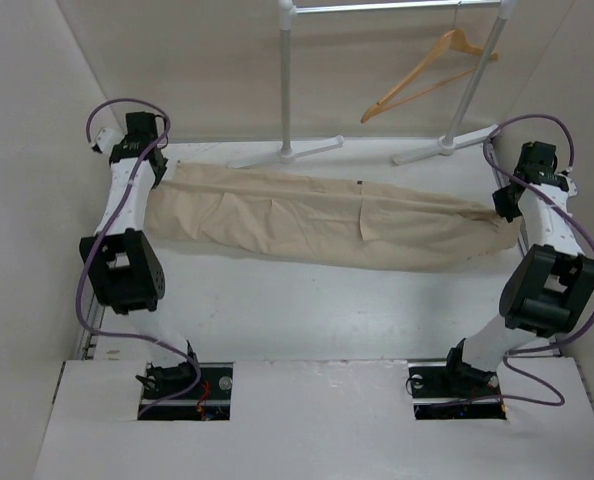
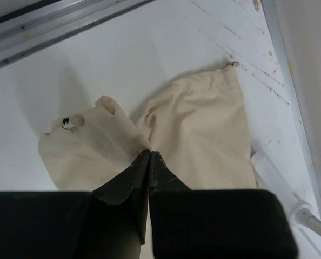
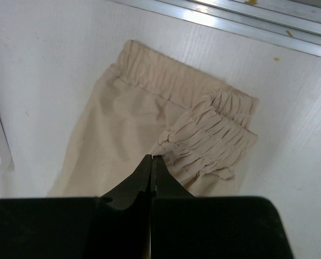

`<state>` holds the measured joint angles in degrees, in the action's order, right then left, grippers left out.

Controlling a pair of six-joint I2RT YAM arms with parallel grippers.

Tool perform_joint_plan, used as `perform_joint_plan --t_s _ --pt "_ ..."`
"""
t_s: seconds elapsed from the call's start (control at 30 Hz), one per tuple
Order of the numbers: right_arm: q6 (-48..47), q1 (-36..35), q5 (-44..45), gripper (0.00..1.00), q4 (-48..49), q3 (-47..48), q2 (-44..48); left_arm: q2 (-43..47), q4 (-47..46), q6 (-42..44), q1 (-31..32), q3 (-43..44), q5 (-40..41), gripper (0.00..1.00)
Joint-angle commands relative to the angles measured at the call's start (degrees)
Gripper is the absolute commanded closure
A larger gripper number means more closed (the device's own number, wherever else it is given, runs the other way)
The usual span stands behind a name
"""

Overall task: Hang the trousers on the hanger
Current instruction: Fold the trousers at the center of the board.

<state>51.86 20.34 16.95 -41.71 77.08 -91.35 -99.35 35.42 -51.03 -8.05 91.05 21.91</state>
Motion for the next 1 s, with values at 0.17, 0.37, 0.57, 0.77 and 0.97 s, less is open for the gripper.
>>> perform_joint_plan --t_s 0.17,0.37,0.57,0.77,0.97 --pt "-2.5 0.4 -0.6 0.99 1.7 18.7 -14.3 -24.4 4.5 8.3 2.6 33.2 7.7 0.99" --pt "-4.1 -0.3 -0.4 0.96 -0.8 30.7 -25.4 -38.6 5.5 8.6 3.0 47.2 5.8 0.94" --pt "-4.2 -1.8 -0.8 0.87 -2.1 36.5 -30.8 -36.5 -6.0 10.7 2.6 47.5 3.7 0.77" --pt "-5.8 -3.9 -2.8 0.34 1.2 31.2 -25.5 -18.1 -9.9 8.9 0.2 19.7 -1.7 0.52" --pt "-8.9 -7.4 -4.5 0.23 11.2 16.7 -11.8 4.5 -28.2 -0.5 0.1 -24.8 -14.4 0.38"
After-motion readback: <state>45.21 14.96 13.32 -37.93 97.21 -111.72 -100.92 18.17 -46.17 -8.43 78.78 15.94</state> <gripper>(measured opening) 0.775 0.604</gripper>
